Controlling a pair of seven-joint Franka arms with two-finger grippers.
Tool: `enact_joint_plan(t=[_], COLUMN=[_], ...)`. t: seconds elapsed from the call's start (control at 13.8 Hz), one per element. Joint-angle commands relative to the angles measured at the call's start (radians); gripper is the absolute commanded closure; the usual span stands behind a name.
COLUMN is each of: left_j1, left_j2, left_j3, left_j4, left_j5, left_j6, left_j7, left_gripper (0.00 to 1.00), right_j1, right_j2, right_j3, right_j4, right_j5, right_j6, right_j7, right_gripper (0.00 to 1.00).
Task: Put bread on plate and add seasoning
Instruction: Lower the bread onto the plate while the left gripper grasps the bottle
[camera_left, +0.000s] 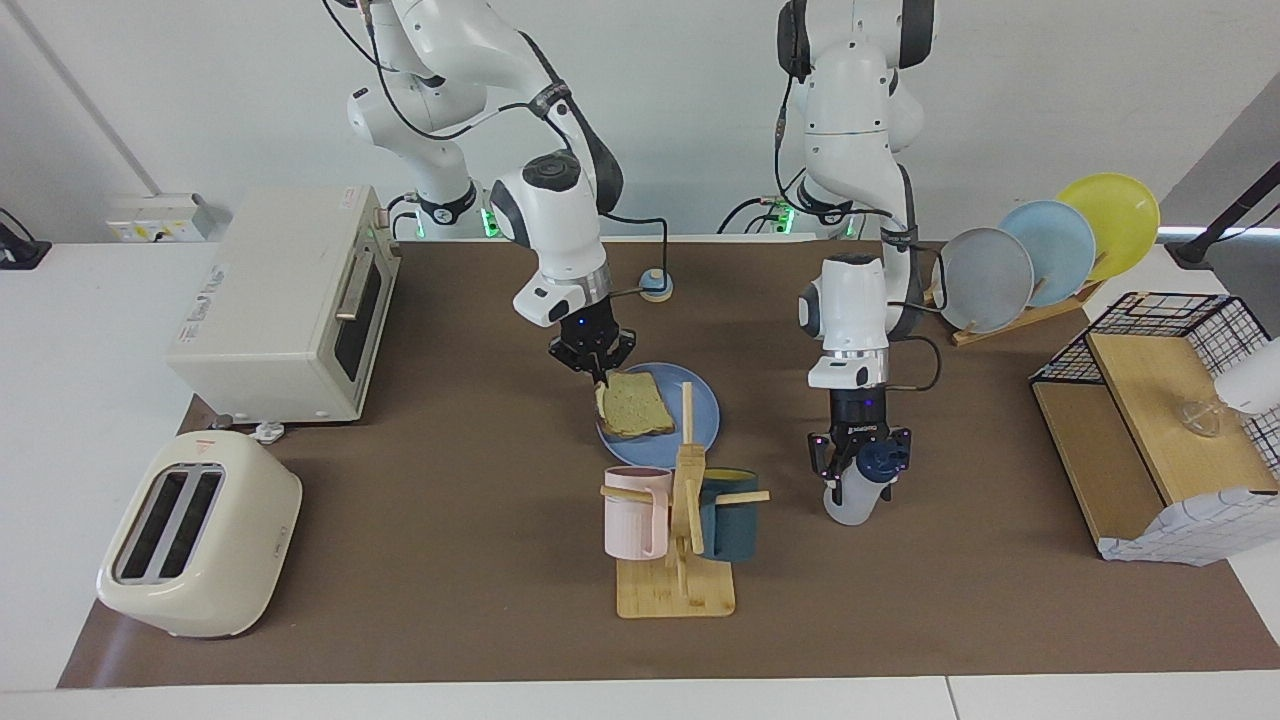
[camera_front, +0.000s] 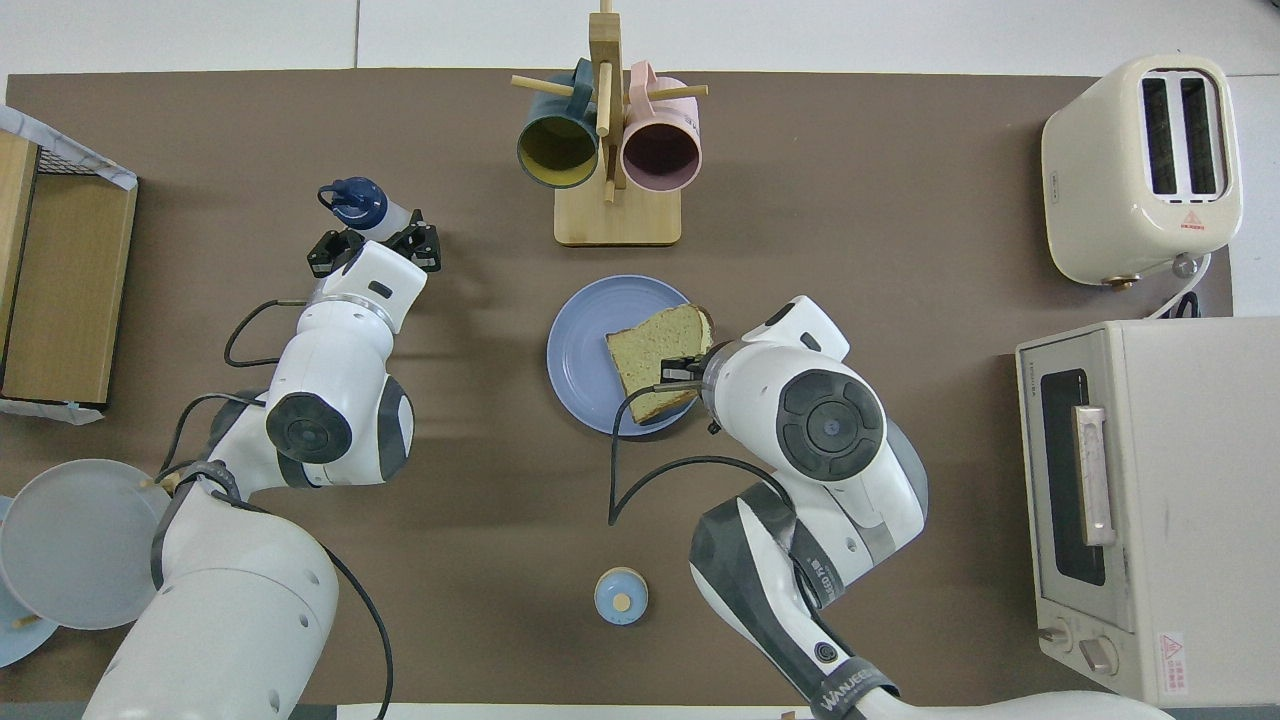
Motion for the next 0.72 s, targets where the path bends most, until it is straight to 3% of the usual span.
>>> enact_joint_plan(t=[0.0, 0.07, 0.43, 0.65], left_j1=[0.008, 0.008, 0.019, 0.045], left_j2=[0.029, 0.029, 0.02, -0.009], left_j3=[0.002, 0.001, 0.004, 0.002], left_j4=[0.029, 0.029, 0.043, 0.067], left_j5=[-0.008, -0.008, 0.002, 0.058], left_j6=[0.016, 0.016, 0.007, -0.069], left_j7=[-0.016, -0.016, -0.019, -0.017], left_gripper=[0.79, 1.0, 1.0, 1.0], right_j1=[-0.025, -0.03, -0.031, -0.03], right_j2=[-0.019, -0.019, -0.027, -0.028], right_j3=[0.011, 0.011, 0.011, 0.011], right_j4=[-0.044, -0.05, -0.076, -0.085], right_j5=[0.041, 0.059, 0.072, 0.083], right_j6=[0.066, 0.087, 0.092, 0.093], right_j7=[-0.001, -0.001, 0.005, 0.005], right_gripper=[1.0, 1.0, 1.0, 1.0])
